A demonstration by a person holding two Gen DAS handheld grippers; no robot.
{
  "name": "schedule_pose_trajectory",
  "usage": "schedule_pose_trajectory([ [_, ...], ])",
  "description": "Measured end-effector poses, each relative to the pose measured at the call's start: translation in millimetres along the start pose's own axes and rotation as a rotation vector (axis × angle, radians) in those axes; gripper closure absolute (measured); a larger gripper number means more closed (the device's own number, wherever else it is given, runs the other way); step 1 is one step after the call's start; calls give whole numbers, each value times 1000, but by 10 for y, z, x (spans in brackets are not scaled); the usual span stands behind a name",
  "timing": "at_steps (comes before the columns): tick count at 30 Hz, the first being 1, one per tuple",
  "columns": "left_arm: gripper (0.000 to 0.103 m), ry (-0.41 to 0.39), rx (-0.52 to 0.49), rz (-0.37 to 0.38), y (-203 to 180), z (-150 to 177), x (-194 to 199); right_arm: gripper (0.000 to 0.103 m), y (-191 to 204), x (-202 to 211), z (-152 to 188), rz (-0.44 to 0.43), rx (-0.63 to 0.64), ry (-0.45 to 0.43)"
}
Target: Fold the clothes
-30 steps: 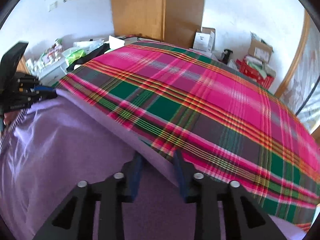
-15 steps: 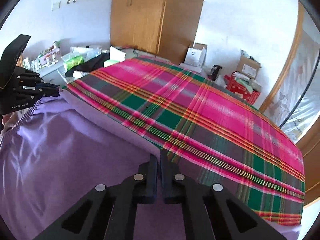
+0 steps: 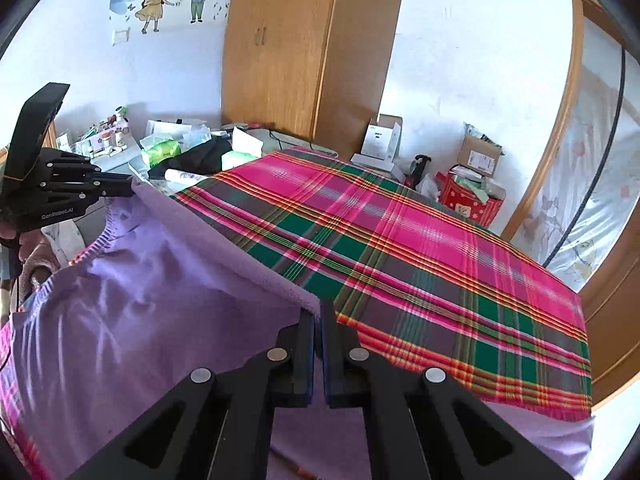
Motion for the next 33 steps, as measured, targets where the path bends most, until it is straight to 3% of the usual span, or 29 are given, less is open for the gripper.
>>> schedule_pose_trajectory([
  [17, 99, -116, 41, -80, -194, 217, 901, 100, 294, 855, 334, 25, -9, -88],
  [33, 99, -168, 104, -72, -397, 561, 1382, 100, 515, 1329, 673, 21, -35, -103],
])
Point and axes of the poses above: each gripper's, at about its wrist camera, not at the fingertips, and x roughly against the way its jaws point, y to its left, z to its underside, the point moved 9 cm from there along -x, roughly the way its jaws point, and after that the axes turned 11 degrees about -x, right-handed, at the moved point
